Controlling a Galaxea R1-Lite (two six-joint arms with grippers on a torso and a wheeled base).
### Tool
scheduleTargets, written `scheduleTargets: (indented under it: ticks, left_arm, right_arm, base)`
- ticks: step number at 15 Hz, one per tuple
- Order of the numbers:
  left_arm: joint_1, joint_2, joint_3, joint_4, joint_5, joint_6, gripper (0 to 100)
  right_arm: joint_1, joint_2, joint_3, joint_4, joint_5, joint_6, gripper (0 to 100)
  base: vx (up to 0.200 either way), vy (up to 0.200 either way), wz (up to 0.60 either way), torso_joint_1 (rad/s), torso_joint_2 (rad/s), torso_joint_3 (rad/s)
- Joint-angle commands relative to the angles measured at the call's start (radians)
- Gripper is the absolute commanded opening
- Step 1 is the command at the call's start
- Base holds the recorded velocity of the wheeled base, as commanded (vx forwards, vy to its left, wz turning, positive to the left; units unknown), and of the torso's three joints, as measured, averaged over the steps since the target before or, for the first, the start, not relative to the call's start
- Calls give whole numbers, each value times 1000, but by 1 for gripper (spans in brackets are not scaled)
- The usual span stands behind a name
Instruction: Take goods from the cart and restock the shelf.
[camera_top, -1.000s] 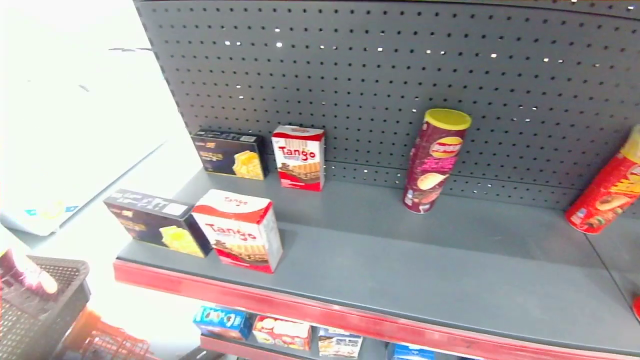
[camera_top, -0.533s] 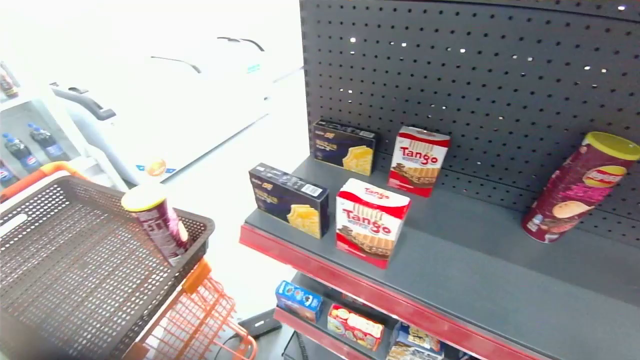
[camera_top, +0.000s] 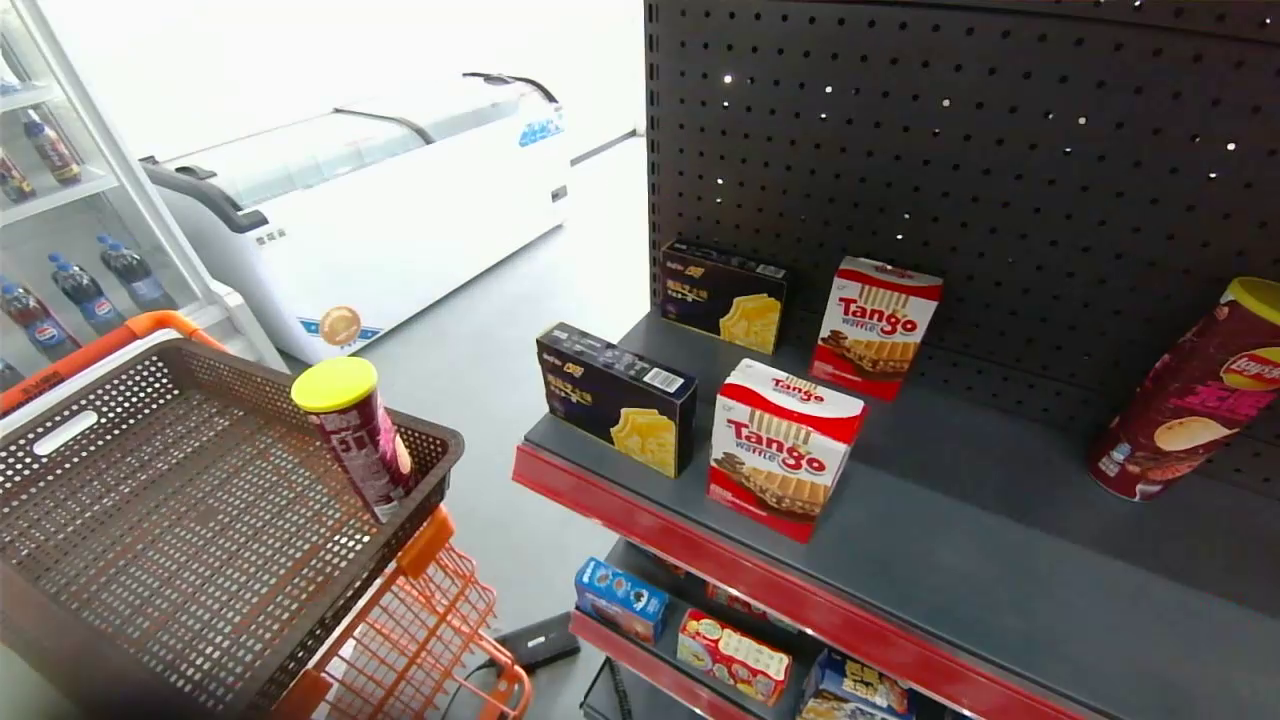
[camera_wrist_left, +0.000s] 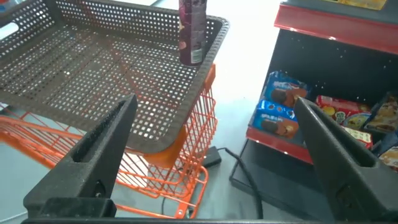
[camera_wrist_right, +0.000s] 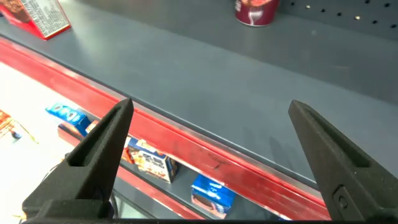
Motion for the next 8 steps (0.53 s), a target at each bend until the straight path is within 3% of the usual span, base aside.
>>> scheduleTargets:
  ticks: [1, 6, 8]
  left_arm:
    - [0, 0, 0, 0, -1, 1, 100]
    - [0, 0, 0, 0, 2, 2, 100]
    - [-3, 101, -202, 58, -10, 59, 100]
  right_arm:
    - [0, 1, 0, 0, 0, 0, 100]
    - [0, 1, 0, 0, 0, 0, 100]
    - [0, 1, 0, 0, 0, 0, 100]
  base:
    - [0, 0, 0, 0, 0, 0]
    - [0, 0, 0, 0, 0, 0]
    - [0, 0, 0, 0, 0, 0]
